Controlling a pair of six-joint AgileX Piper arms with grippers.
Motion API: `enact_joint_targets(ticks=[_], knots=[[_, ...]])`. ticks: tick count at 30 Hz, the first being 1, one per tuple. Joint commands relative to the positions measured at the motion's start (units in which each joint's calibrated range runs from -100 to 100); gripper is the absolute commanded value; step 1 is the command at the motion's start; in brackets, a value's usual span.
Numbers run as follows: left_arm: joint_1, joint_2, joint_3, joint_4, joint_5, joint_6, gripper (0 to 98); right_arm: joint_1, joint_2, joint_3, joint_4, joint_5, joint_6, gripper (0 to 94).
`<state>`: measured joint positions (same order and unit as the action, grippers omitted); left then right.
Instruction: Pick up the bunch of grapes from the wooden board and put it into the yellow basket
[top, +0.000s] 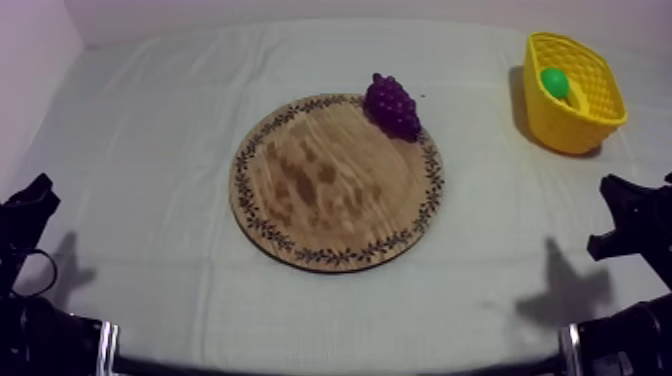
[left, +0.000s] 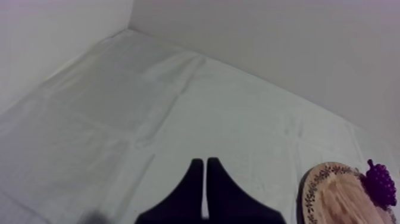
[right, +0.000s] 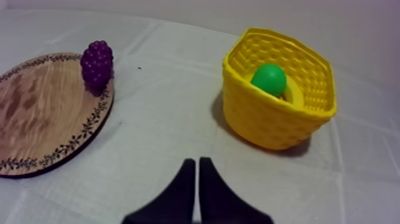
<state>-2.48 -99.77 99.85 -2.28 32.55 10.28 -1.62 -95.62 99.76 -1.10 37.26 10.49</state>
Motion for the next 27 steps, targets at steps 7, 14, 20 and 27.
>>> enact_joint_targets(ticks=[7, 14, 20, 27], knots=[[-0.01, 0.03, 0.04, 0.01, 0.03, 0.00, 0.0, -0.22, -0.14, 0.01, -0.20, 0.97, 3.58, 0.4], [-0.01, 0.03, 0.04, 0.01, 0.03, 0.00, 0.0, -0.27, -0.14, 0.01, -0.20, 0.97, 3.68, 0.3], [-0.01, 0.03, 0.04, 0.01, 0.03, 0.00, 0.0, -1.36, 0.85, 0.01, 0.58, 0.76, 3.77, 0.2], [-0.01, 0.03, 0.04, 0.01, 0.03, 0.00, 0.0, -1.52, 7.75, -3.44, 1.73, -2.04, 2.69, 0.2]])
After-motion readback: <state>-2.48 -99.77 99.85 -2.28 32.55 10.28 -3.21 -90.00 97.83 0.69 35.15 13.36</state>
